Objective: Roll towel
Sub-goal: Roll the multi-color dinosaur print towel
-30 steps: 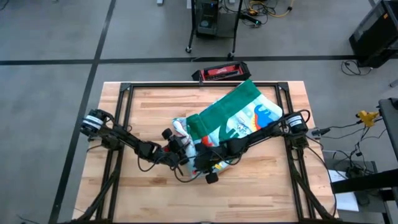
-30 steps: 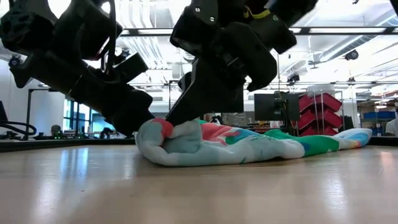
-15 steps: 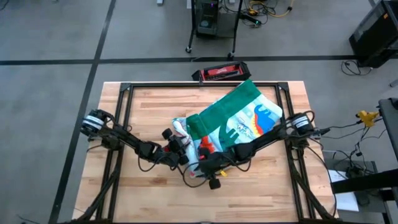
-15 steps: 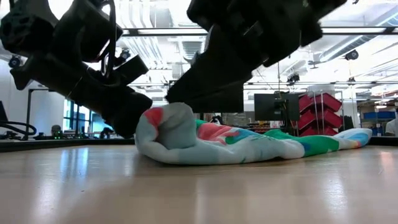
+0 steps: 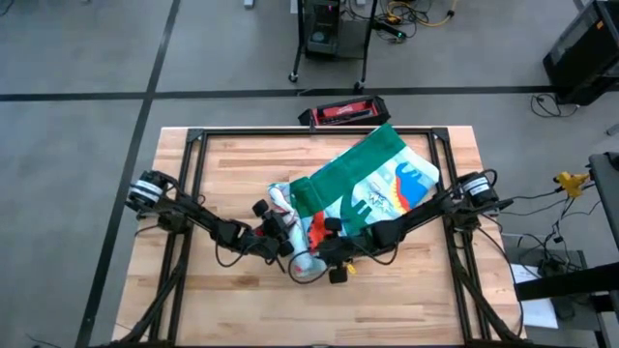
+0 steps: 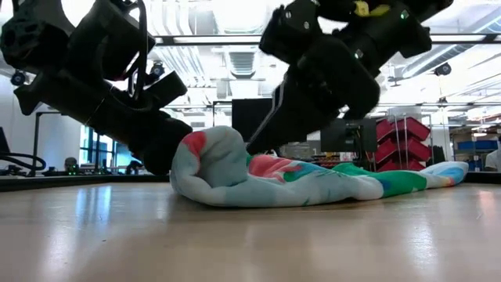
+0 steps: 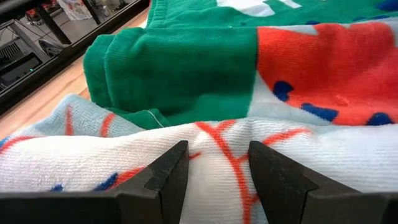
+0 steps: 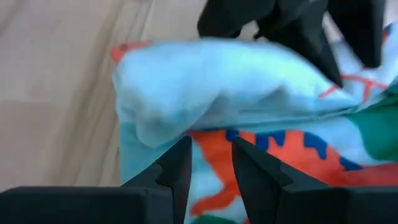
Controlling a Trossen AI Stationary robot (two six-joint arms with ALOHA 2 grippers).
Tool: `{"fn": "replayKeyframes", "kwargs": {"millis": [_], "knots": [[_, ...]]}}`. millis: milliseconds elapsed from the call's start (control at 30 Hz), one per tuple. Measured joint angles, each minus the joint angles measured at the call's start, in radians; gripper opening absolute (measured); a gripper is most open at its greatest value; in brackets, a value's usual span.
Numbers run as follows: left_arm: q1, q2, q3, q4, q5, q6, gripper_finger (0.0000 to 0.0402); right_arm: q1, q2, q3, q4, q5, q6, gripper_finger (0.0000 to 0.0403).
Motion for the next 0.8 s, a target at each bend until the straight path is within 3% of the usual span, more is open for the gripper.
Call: {"fn": "replayKeyframes", "kwargs": {"millis": [467,800], "knots": [[0.001,0.0,0.0,0.001,0.003,0.0,0.0155,0.009,0.108,0.022,0.193,-0.067,0.026,0.0006],[0.001,0.001,0.0,0.003,0.003,0.0,0.0155,0.011,0.125,0.023,0.253,-0.105,0.028,0.0001]]}}
